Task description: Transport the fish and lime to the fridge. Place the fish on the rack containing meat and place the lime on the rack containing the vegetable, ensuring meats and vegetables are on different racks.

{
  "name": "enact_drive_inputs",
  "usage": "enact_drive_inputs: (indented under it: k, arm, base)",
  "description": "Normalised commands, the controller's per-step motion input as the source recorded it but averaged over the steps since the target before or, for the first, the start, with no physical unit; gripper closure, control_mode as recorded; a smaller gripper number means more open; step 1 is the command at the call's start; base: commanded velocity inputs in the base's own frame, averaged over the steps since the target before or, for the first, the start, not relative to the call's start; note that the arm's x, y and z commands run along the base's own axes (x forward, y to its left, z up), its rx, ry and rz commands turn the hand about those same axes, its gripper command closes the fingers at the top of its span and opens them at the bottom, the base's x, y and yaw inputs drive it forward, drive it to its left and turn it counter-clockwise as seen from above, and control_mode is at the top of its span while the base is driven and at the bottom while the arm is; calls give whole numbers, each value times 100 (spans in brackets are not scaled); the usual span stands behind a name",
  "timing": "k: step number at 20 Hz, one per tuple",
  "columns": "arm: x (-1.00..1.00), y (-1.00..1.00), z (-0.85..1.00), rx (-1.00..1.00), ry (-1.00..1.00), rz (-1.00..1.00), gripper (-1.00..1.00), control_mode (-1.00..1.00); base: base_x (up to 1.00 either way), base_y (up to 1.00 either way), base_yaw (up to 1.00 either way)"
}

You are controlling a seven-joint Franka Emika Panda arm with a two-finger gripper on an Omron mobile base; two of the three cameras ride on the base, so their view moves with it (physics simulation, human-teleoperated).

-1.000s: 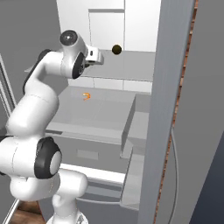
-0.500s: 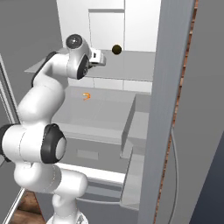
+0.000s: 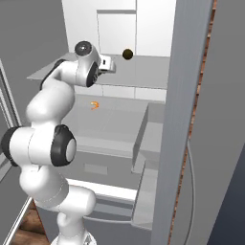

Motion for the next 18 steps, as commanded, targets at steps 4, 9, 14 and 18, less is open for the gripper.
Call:
enact_drive_inputs:
  k: [4, 9, 14, 18]
  arm:
    - [38, 4, -16, 0, 0, 0, 100, -100]
    - [29, 4, -15, 0, 0, 0, 100, -100]
    - [24, 2, -14, 0, 0, 0, 100, -100]
    - [18, 6, -18, 0, 4, 0, -100, -100]
  base:
    - [0, 0, 0]
    - [0, 0, 0]
    - [0, 0, 0]
    - [0, 0, 0]
